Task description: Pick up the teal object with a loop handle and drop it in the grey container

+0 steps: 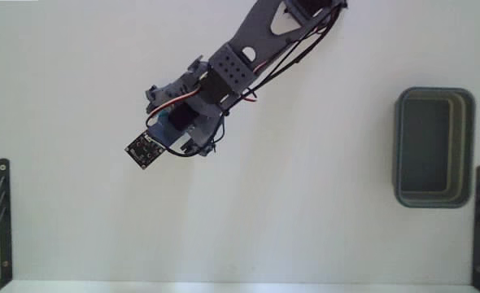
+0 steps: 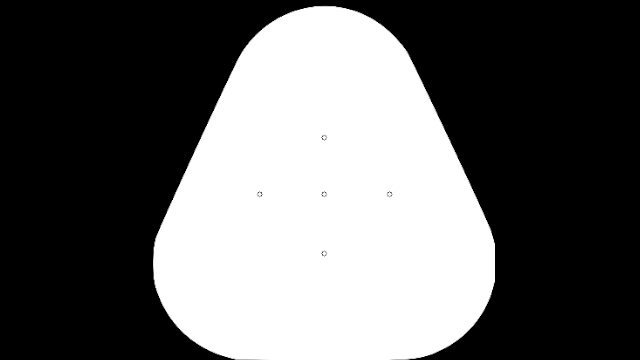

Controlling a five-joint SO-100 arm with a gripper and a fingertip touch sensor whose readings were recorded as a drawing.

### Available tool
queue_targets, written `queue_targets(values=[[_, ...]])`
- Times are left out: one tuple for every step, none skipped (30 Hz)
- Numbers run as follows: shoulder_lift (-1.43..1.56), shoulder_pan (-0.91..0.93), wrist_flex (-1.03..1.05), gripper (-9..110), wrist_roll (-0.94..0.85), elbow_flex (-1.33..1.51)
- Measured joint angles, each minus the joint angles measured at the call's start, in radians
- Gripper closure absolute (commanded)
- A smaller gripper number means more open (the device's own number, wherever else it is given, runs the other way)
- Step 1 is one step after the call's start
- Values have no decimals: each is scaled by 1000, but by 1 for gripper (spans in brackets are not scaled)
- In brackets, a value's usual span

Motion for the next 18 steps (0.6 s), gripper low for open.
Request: queue_targets(values=[[0,0,0,7,0,0],[0,0,0,7,0,0],[0,0,0,7,0,0],[0,0,0,8,0,0],[0,0,0,8,0,0],[0,0,0,8,0,0],[0,0,0,9,0,0],[0,0,0,9,0,0],[0,0,0,9,0,0],[0,0,0,9,0,0],[0,0,0,10,0,0],[0,0,0,10,0,0],[0,0,0,10,0,0],[0,0,0,10,0,0],[0,0,0,11,0,0],[0,0,0,11,0,0],[0,0,0,11,0,0],[0,0,0,12,0,0]])
